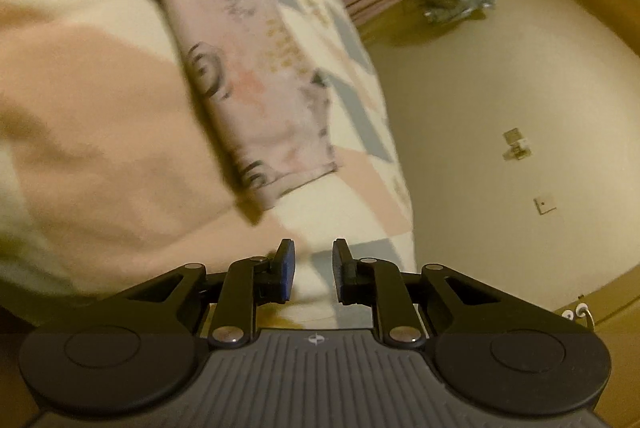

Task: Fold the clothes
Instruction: 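Lower the folded garment onto the quilt and open both grippers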

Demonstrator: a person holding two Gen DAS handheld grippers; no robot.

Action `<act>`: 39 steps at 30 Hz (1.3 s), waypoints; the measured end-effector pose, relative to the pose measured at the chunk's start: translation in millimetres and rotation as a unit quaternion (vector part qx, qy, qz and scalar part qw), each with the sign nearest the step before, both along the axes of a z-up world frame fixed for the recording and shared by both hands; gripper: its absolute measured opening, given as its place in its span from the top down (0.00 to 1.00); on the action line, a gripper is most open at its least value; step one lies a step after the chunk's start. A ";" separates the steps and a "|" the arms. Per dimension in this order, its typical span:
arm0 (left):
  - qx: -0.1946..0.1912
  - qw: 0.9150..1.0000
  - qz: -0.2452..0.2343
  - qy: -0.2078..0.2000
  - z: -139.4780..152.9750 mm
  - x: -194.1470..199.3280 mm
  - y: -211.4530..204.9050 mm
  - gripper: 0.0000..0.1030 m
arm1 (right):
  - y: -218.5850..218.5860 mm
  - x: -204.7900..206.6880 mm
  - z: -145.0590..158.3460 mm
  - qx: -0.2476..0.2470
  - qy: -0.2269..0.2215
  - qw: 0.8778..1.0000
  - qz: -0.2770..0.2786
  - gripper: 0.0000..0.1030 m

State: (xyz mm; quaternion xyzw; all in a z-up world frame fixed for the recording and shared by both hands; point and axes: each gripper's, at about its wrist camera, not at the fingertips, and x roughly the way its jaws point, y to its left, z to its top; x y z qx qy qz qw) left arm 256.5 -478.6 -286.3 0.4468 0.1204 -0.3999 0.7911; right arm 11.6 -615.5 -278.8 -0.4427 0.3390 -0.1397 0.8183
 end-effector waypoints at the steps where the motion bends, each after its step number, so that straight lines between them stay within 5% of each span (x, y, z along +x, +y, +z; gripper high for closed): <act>1: -0.002 1.000 0.002 0.002 -0.6 0.6 4.4 1.00 | 1.8 2.1 3.7 0.003 -0.008 1.000 0.005 0.83; 10: -0.092 0.996 -0.004 -0.002 50.5 -40.0 31.0 0.95 | 42.9 45.1 22.7 0.099 -0.035 0.991 0.086 0.82; 14: -0.088 0.995 -0.036 0.037 45.2 -62.8 23.5 0.94 | 62.4 63.3 20.3 0.131 -0.031 0.985 0.109 0.82; 16: -0.051 0.997 -0.037 0.037 26.6 -64.4 17.9 0.94 | 67.0 68.3 16.4 0.135 -0.021 0.984 0.115 0.82; 22: -0.023 0.999 -0.006 0.026 7.8 -53.5 37.3 0.94 | 26.3 43.5 7.6 0.129 -0.010 0.989 0.066 0.82; 27: -0.061 0.998 -0.002 0.006 32.5 -69.2 42.5 0.94 | 14.3 42.1 15.3 0.160 -0.033 0.986 0.043 0.82; 30: -0.091 0.995 -0.023 0.032 42.4 -85.9 35.7 0.94 | 8.2 42.2 20.1 0.178 -0.047 0.982 0.030 0.82; 33: -0.062 0.996 -0.046 0.045 25.0 -96.3 23.9 0.94 | 3.4 43.0 15.9 0.192 -0.045 0.980 0.017 0.82; 39: -0.052 0.996 -0.004 0.072 3.2 -78.4 32.2 0.94 | -8.7 33.5 16.0 0.215 -0.046 0.975 -0.014 0.81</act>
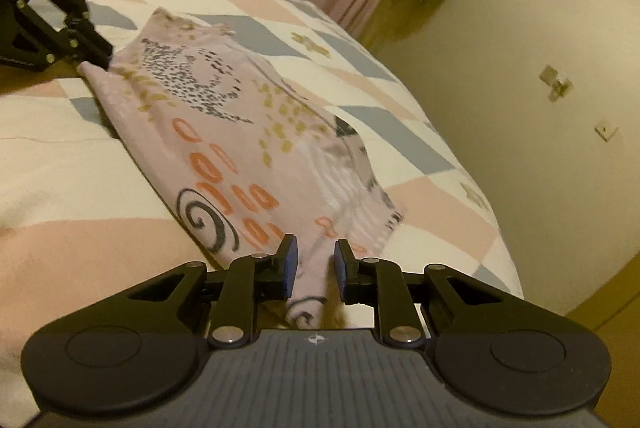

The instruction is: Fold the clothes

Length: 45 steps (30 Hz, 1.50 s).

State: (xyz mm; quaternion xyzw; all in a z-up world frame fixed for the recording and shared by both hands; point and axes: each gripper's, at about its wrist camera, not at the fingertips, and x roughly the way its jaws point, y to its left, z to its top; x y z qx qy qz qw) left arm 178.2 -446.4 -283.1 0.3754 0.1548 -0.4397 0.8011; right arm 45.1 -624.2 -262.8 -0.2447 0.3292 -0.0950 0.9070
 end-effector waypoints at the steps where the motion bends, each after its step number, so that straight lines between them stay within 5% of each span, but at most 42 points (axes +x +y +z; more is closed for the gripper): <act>1: -0.003 1.000 0.005 0.006 2.7 0.3 1.8 0.94 | -1.2 -1.1 1.1 0.005 0.001 1.000 -0.004 0.81; 10: -0.015 0.998 0.059 0.021 22.5 -18.1 13.8 0.84 | 6.8 -21.9 17.2 0.073 -0.028 0.994 -0.075 0.76; 13: -0.030 0.996 0.075 0.041 27.2 -25.2 19.3 0.68 | 10.4 -31.3 22.5 0.107 -0.042 0.989 -0.097 0.59; 19: -0.043 0.994 0.086 0.059 30.2 -43.1 22.9 0.43 | 12.7 -46.6 31.5 0.168 -0.064 0.974 -0.136 0.54; 23: -0.054 0.992 0.095 0.061 31.0 -52.7 24.8 0.25 | 11.3 -56.8 36.4 0.205 -0.084 0.962 -0.158 0.27; 28: -0.069 0.990 0.108 0.055 30.3 -63.0 28.4 0.02 | 13.6 -67.6 37.6 0.235 -0.092 0.952 -0.175 0.20; 32: -0.084 0.987 0.124 0.051 30.2 -69.9 31.9 0.01 | 16.9 -75.9 37.6 0.245 -0.100 0.946 -0.186 0.02; 41: -0.114 0.981 0.118 0.103 43.2 -80.4 44.0 0.01 | 21.0 -80.0 48.5 0.264 -0.098 0.941 -0.190 0.02; 45: -0.096 0.985 0.110 0.097 44.8 -80.0 38.5 0.01 | 21.6 -74.4 56.3 0.264 -0.099 0.941 -0.186 0.00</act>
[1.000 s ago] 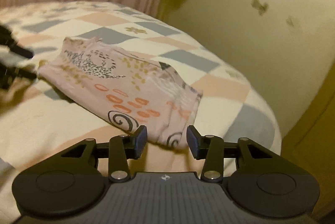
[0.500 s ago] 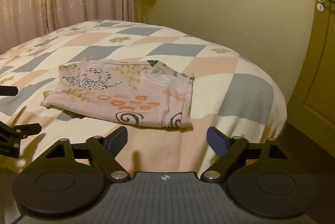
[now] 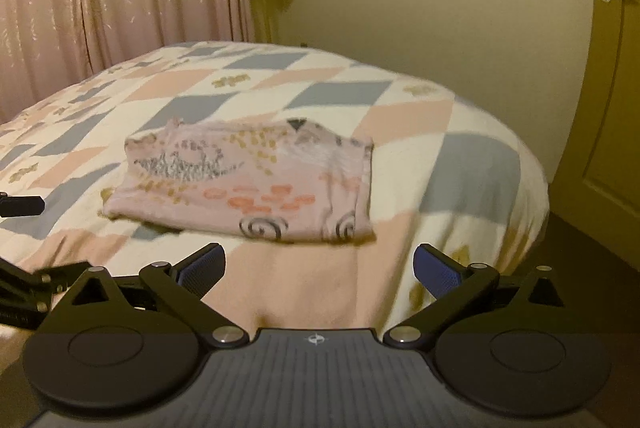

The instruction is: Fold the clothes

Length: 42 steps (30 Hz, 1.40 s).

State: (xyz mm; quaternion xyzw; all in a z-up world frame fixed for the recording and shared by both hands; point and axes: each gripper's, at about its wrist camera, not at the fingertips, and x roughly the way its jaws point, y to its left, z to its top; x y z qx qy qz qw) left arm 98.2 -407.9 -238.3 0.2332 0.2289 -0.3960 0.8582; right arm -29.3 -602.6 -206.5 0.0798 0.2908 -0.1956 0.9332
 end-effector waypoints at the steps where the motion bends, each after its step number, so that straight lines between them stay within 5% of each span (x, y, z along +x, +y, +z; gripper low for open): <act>1: 0.003 1.000 -0.001 -0.001 0.3 1.8 -2.0 0.01 | 0.1 1.4 2.0 0.000 0.000 1.000 0.001 0.00; 9: -0.024 0.999 0.032 0.013 4.2 22.6 -13.3 0.01 | -4.3 22.4 -1.5 0.014 0.008 1.000 0.011 0.00; 14: -0.042 0.996 0.057 0.057 -1.0 39.6 -19.6 0.01 | -6.8 34.7 -9.6 0.024 0.017 0.999 0.021 0.00; 20: -0.033 0.998 0.045 0.040 -9.0 41.9 -24.7 0.01 | -5.2 46.4 -21.0 0.023 0.025 0.998 0.046 0.02; 23: 0.009 0.999 -0.008 -0.033 -13.7 28.0 -31.5 0.01 | 5.8 49.6 -28.8 -0.074 0.055 0.993 0.079 0.06; 26: 0.062 0.992 -0.067 -0.092 -23.5 18.8 -41.0 0.03 | 15.3 52.5 -37.4 -0.165 0.085 0.975 0.121 0.17; 28: 0.093 0.983 -0.098 -0.126 -31.5 15.6 -48.4 0.10 | 17.6 53.6 -40.5 -0.191 0.089 0.966 0.149 0.25; 30: 0.114 0.974 -0.115 -0.161 -38.2 14.0 -54.3 0.21 | 21.8 55.7 -44.8 -0.228 0.096 0.953 0.174 0.44; 34: 0.142 0.955 -0.135 -0.221 -45.7 13.7 -61.8 0.36 | 30.8 60.6 -58.3 -0.320 0.122 0.918 0.200 0.46; 39: 0.184 0.944 -0.150 -0.230 -61.9 21.5 -72.4 0.90 | 35.4 66.4 -76.6 -0.383 0.157 0.882 0.228 0.81; 42: 0.179 0.947 -0.146 -0.222 -63.1 27.0 -69.1 0.93 | 25.4 63.0 -75.5 -0.380 0.156 0.887 0.212 0.86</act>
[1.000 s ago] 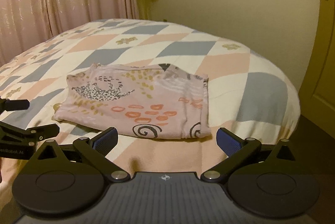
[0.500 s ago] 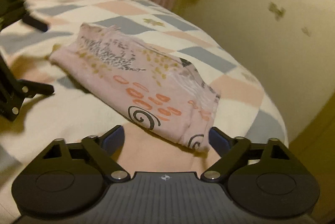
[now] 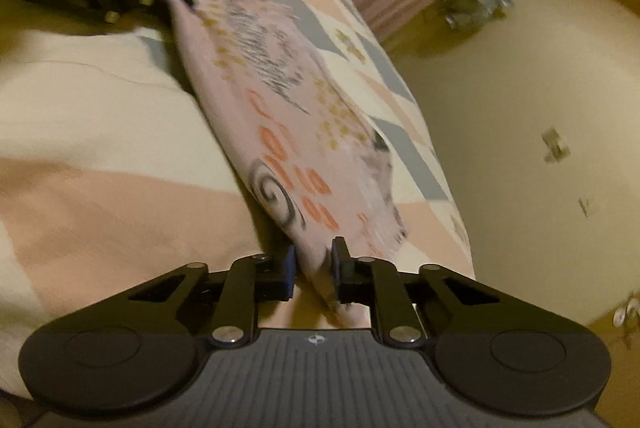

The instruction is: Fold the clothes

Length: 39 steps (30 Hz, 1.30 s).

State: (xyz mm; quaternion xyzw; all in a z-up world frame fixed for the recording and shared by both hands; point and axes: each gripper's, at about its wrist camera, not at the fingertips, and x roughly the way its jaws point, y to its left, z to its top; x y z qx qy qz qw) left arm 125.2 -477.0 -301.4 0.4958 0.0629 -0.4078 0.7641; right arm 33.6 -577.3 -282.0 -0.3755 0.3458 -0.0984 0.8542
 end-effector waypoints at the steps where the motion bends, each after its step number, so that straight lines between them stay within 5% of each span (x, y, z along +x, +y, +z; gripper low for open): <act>1: -0.001 1.000 0.000 0.002 0.1 0.7 0.8 0.93 | -5.0 -1.4 0.8 0.008 -0.003 1.000 -0.009 0.86; 5: -0.001 1.000 0.000 0.002 -0.8 0.8 0.8 0.93 | -7.1 -7.9 -2.5 -0.008 -0.004 1.000 -0.007 0.84; 7: -0.003 1.000 0.002 0.009 0.9 3.1 2.1 0.94 | -8.3 -9.4 -4.1 -0.016 -0.002 1.000 -0.003 0.96; 14: -0.007 1.000 0.005 0.024 7.0 4.5 8.7 0.94 | -9.2 -14.4 -11.1 -0.046 0.006 0.999 0.007 0.98; 27: -0.028 0.997 0.019 0.063 19.8 5.9 20.7 0.86 | -32.1 -25.5 14.6 0.083 -0.015 0.993 -0.084 0.89; 29: -0.047 0.995 0.035 0.083 27.9 4.6 28.0 0.76 | -35.1 -34.3 21.6 0.108 -0.029 0.989 -0.094 0.81; 32: -0.090 0.987 0.066 0.119 40.8 2.1 40.7 0.53 | -37.1 -44.5 35.6 0.177 -0.058 0.976 -0.115 0.54; 33: -0.106 0.982 0.077 0.133 45.0 1.4 44.7 0.41 | -38.2 -46.7 40.6 0.207 -0.072 0.968 -0.123 0.41; 36: -0.158 0.966 0.106 0.177 52.9 0.0 53.6 0.12 | -45.8 -48.4 50.9 0.310 -0.116 0.932 -0.150 0.32; 39: -0.194 0.950 0.143 0.197 58.1 -0.8 57.9 0.03 | -48.2 -46.9 53.3 0.380 -0.126 0.900 -0.175 0.19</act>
